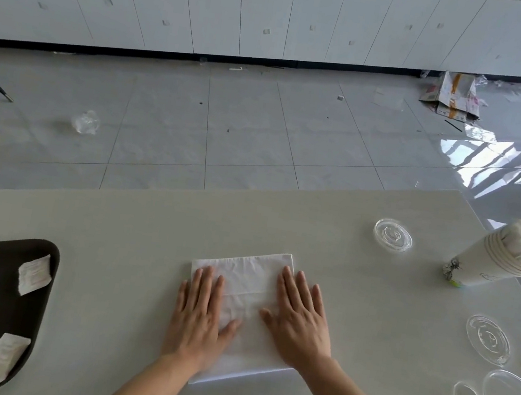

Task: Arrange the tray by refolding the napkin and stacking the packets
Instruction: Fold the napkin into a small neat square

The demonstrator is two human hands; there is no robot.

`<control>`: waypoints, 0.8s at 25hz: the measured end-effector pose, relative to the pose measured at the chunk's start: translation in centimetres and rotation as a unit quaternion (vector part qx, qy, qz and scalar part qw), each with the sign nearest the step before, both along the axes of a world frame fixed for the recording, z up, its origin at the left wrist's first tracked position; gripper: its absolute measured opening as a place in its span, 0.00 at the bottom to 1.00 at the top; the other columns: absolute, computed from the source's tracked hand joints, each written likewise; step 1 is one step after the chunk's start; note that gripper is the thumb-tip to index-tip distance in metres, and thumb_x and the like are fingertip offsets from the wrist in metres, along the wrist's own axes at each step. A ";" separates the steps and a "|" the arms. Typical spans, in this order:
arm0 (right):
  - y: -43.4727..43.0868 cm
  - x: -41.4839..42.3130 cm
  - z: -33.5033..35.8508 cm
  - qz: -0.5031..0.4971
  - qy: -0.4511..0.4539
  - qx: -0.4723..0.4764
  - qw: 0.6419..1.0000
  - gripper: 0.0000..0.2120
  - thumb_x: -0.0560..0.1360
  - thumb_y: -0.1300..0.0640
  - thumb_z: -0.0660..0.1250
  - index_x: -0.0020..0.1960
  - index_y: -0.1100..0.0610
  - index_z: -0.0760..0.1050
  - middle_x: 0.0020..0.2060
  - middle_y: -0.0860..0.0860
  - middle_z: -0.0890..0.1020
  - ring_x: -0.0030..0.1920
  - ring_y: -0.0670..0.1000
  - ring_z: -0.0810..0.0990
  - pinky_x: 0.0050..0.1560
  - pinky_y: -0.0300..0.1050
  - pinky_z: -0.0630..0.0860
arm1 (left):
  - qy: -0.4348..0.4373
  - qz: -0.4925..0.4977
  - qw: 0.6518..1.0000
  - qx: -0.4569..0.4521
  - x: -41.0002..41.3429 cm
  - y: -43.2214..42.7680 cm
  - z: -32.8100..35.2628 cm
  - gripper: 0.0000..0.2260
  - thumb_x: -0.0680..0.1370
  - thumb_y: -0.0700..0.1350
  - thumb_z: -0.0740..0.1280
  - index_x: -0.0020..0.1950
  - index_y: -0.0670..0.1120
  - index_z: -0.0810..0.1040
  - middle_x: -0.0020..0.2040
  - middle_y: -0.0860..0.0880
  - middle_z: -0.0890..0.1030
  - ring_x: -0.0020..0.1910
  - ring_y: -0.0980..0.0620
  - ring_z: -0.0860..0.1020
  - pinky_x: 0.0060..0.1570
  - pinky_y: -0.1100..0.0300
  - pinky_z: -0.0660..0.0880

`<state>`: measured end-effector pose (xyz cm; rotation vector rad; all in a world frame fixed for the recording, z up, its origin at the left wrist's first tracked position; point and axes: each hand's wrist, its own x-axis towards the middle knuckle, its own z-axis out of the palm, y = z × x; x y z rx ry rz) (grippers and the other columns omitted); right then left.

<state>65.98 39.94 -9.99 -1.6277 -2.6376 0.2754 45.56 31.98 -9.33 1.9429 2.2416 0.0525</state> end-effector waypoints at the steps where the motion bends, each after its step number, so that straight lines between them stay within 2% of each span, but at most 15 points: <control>1: 0.0 0.2 0.0 0.001 0.000 0.008 1.000 0.38 0.79 0.32 0.45 0.79 0.56 0.51 0.79 0.49 0.53 0.79 0.54 0.50 0.75 0.55 0.46 | 0.000 -0.002 1.000 0.000 0.0 0.1 -0.1 0.38 0.76 0.65 0.51 0.77 0.40 0.58 0.78 0.38 0.55 0.77 0.39 0.54 0.72 0.41 0.53; 3: 0.0 0.3 0.2 -0.001 0.004 0.004 1.000 0.37 0.80 0.32 0.46 0.79 0.56 0.53 0.79 0.49 0.53 0.79 0.54 0.51 0.75 0.56 0.47 | 0.005 0.002 1.000 -0.003 0.1 0.0 -0.1 0.37 0.77 0.65 0.51 0.77 0.40 0.58 0.78 0.39 0.54 0.78 0.39 0.53 0.72 0.40 0.53; 6: -0.4 0.6 0.6 0.005 0.011 0.020 1.000 0.37 0.80 0.31 0.47 0.80 0.53 0.50 0.80 0.48 0.49 0.80 0.53 0.45 0.76 0.57 0.45 | 0.008 0.001 1.000 0.014 0.1 -0.3 0.3 0.37 0.78 0.66 0.50 0.78 0.42 0.55 0.79 0.41 0.51 0.78 0.41 0.49 0.73 0.41 0.52; 9: -1.4 1.7 0.8 0.035 0.022 0.029 0.999 0.38 0.79 0.30 0.49 0.80 0.51 0.48 0.81 0.47 0.48 0.80 0.53 0.45 0.77 0.57 0.44 | -0.008 -0.033 0.999 0.029 0.4 -1.4 0.3 0.37 0.78 0.67 0.50 0.79 0.44 0.52 0.80 0.43 0.50 0.79 0.43 0.48 0.73 0.42 0.52; 13: -2.2 2.5 0.4 0.030 0.004 0.006 1.000 0.38 0.79 0.30 0.49 0.80 0.51 0.48 0.80 0.46 0.50 0.80 0.52 0.45 0.76 0.59 0.48 | -0.006 -0.032 0.999 0.000 0.9 -3.2 -0.2 0.38 0.77 0.68 0.51 0.78 0.43 0.56 0.80 0.41 0.52 0.79 0.42 0.50 0.73 0.42 0.53; 17: -2.2 2.4 1.0 0.027 -0.006 -0.008 1.000 0.38 0.78 0.29 0.45 0.80 0.51 0.47 0.80 0.45 0.48 0.80 0.53 0.44 0.77 0.58 0.46 | 0.010 -0.022 1.000 -0.008 1.1 -3.3 0.5 0.38 0.76 0.67 0.53 0.78 0.43 0.57 0.79 0.40 0.52 0.78 0.40 0.50 0.73 0.41 0.52; 20: -2.6 2.9 2.0 0.064 0.027 0.009 0.998 0.36 0.80 0.31 0.47 0.80 0.51 0.51 0.80 0.46 0.50 0.80 0.52 0.44 0.78 0.56 0.45 | -0.016 -0.041 0.998 0.035 1.0 -4.6 1.1 0.35 0.76 0.65 0.56 0.77 0.44 0.60 0.77 0.40 0.60 0.77 0.39 0.57 0.72 0.41 0.53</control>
